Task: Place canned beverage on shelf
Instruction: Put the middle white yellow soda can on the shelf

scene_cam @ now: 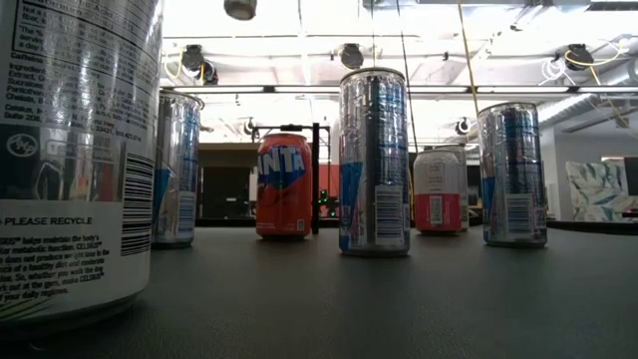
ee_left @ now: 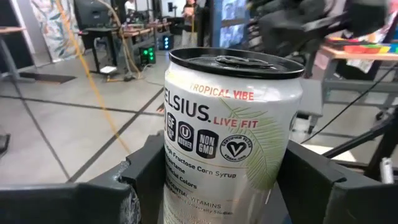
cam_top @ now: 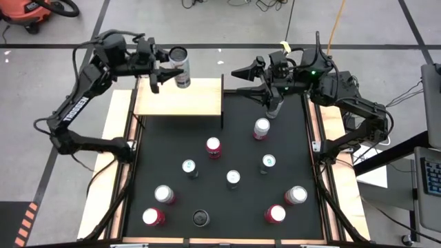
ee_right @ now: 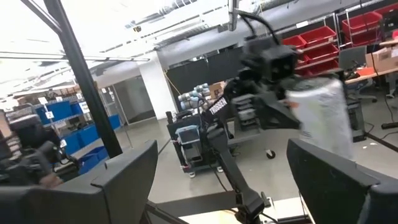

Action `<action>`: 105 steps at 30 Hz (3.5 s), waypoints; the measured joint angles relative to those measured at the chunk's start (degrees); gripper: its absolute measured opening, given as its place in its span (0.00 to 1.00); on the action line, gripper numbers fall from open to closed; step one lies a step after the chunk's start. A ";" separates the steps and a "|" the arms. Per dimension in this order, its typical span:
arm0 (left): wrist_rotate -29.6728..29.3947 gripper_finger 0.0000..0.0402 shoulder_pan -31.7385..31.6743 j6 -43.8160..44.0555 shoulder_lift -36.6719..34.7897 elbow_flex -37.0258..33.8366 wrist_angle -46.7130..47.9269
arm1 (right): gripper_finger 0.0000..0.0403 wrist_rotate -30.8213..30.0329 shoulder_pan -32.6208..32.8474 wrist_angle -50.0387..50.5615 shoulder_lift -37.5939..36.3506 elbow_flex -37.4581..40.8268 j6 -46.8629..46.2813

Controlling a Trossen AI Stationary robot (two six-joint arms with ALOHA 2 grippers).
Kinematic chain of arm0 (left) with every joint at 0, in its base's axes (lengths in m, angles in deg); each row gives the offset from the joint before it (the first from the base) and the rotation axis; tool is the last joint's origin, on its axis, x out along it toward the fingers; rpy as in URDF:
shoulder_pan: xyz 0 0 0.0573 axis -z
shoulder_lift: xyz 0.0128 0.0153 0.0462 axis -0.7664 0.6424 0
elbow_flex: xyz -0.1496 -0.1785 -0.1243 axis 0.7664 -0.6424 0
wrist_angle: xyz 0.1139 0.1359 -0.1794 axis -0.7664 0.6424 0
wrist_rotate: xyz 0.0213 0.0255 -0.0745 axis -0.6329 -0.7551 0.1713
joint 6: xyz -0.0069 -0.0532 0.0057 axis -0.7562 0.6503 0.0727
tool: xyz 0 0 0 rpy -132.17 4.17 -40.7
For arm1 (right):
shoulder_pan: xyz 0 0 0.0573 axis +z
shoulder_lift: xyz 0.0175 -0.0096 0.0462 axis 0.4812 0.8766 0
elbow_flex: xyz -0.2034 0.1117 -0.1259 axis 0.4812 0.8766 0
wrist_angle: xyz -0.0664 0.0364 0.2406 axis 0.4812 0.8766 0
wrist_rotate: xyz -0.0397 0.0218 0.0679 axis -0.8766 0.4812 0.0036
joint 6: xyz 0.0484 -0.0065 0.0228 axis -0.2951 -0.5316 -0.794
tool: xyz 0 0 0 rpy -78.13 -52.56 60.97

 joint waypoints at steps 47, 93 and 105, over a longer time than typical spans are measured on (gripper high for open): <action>6.82 0.61 -26.64 9.21 5.20 -35.01 -30.77 | 0.84 -1.78 -0.83 1.71 0.09 0.02 0.35; 15.40 0.61 -27.38 1.37 8.26 -35.26 -36.28 | 0.84 1.70 -0.68 5.64 0.09 0.04 0.15; 15.43 0.61 -27.23 -1.25 8.26 -38.76 -37.03 | 0.84 1.65 -0.68 5.64 0.09 0.04 0.31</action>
